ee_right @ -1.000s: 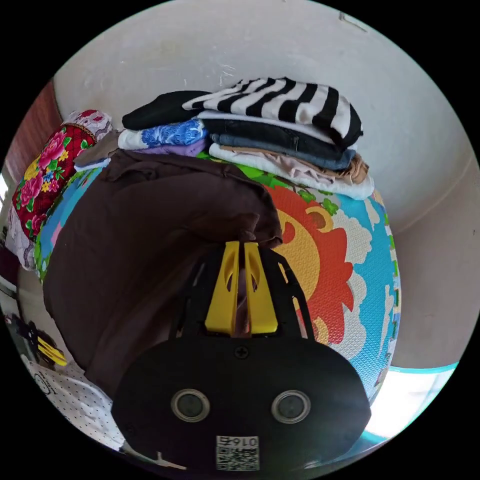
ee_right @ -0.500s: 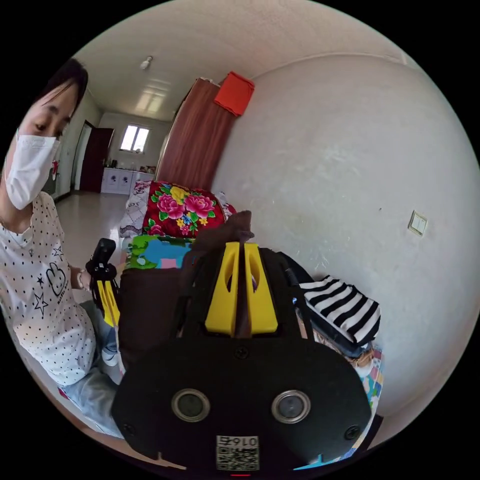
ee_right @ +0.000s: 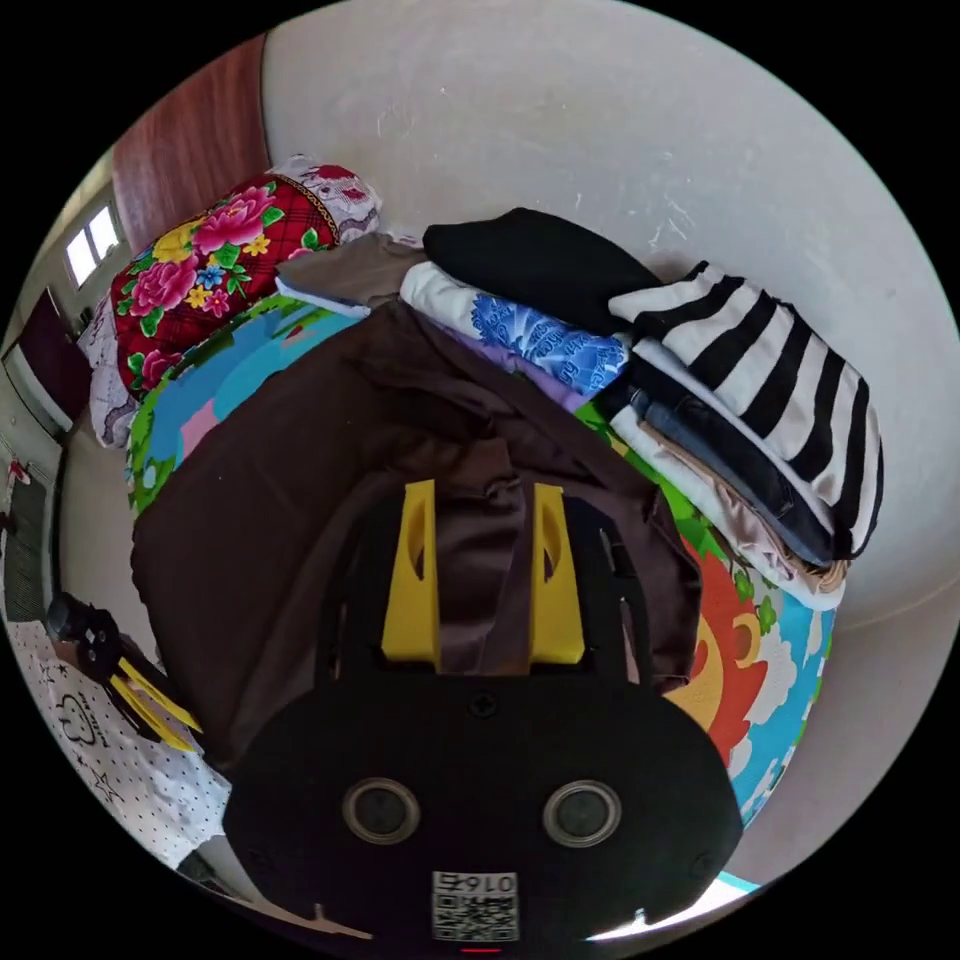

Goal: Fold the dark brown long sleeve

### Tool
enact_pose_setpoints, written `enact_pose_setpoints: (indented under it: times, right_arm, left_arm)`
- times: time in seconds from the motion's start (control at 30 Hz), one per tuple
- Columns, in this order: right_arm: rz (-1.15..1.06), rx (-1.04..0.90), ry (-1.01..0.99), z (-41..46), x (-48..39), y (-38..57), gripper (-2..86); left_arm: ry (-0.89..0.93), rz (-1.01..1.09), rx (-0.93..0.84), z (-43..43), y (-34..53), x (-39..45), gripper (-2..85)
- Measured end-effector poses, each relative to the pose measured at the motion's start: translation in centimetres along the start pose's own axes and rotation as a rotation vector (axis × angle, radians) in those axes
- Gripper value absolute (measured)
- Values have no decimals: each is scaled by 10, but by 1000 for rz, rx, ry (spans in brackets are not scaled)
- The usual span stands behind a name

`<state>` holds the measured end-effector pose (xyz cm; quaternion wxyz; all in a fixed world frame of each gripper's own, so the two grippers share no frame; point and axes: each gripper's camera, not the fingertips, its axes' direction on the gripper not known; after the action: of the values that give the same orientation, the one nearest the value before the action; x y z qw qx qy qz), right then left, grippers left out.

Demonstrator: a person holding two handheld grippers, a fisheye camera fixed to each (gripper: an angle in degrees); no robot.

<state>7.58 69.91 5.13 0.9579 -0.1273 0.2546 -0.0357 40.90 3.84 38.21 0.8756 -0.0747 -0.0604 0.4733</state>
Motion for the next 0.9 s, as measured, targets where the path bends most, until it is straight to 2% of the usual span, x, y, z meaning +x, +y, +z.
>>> enact_pose_setpoints:
  times: [0.07,0.13,0.2,0.3,0.37,0.47,0.67,0.9]
  right_arm:
    - [-75,128,-24,-52,-14,48,106]
    - [-124,173,-96,-87,-23,92,100]
    - [-194,132,-214,-107,-33,141,92]
    - [-277,-47,-337,-107,-51,220,84]
    - [-228,-135,-339,-93,-58,275,83]
    - [-110,-159,-360,-74,-52,331,82]
    - [103,-44,-423,-57,-29,408,78]
    - [145,-25,-428,-40,-35,447,77]
  left_arm:
    - [4,9,-13,6,-4,0,62]
    - [1,21,-21,11,-8,0,66]
    - [0,28,-18,13,-12,-1,69]
    - [18,28,-29,12,-17,-2,71]
    - [17,39,-25,8,-18,0,72]
    - [3,49,-7,3,-18,5,73]
    - [-11,27,-13,2,-17,8,73]
    - [-3,28,18,3,-21,16,71]
